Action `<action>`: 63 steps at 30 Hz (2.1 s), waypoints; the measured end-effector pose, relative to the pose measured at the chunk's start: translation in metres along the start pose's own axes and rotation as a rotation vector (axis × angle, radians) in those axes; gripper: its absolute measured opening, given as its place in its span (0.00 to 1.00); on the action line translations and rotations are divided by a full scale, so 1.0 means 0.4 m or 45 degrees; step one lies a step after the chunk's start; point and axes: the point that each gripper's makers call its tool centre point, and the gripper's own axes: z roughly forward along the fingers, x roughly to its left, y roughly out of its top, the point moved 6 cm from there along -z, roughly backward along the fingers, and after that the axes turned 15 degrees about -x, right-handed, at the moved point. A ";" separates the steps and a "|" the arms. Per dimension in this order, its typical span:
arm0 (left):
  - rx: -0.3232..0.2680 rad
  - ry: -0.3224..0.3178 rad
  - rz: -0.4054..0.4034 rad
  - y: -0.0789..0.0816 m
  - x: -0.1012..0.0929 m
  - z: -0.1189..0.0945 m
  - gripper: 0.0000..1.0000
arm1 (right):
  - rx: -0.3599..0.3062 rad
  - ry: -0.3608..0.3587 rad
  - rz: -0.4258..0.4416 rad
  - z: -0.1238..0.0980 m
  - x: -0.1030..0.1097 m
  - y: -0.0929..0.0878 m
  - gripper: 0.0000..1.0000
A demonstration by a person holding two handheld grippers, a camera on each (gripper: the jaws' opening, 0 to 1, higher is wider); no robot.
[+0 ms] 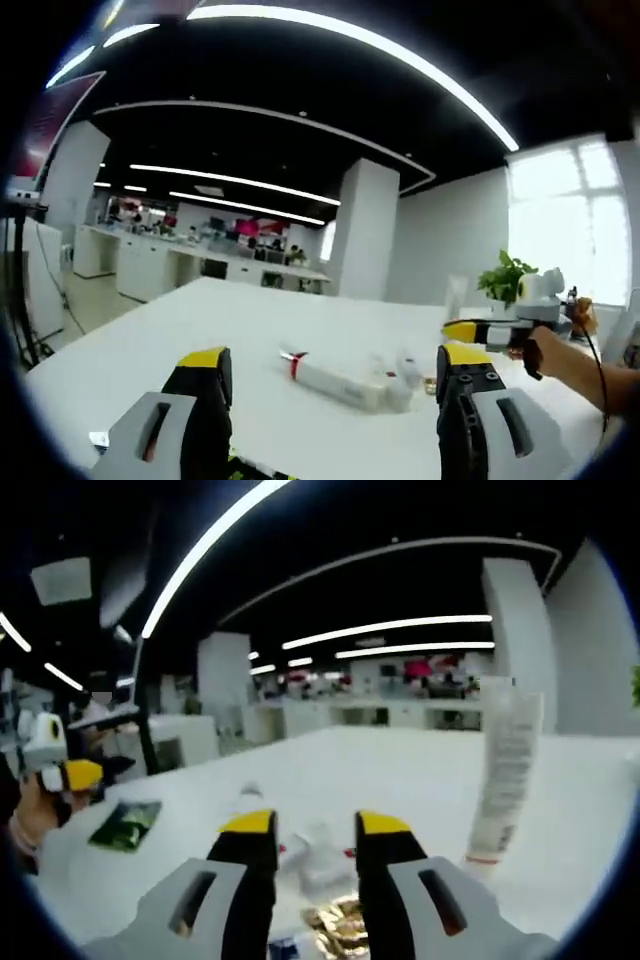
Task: Arrange the skincare products in the storage area until every visible bottle or jar stands upright without overlapping.
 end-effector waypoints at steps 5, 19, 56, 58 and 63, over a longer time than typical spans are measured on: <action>0.019 0.024 -0.012 -0.020 0.010 -0.002 0.86 | 0.088 0.114 -0.065 0.092 0.054 -0.006 0.39; 0.045 0.065 -0.078 -0.072 0.004 -0.094 0.86 | 0.461 0.267 -0.076 0.342 0.180 -0.128 0.44; 0.044 0.194 -0.090 -0.067 0.056 -0.212 0.87 | 1.021 0.225 -0.208 0.533 0.248 -0.256 0.29; 0.047 0.196 -0.084 -0.066 0.056 -0.212 0.87 | 1.028 0.239 -0.205 0.529 0.252 -0.255 0.29; 0.048 0.191 -0.081 -0.066 0.053 -0.212 0.87 | 1.042 0.269 -0.210 0.519 0.262 -0.241 0.28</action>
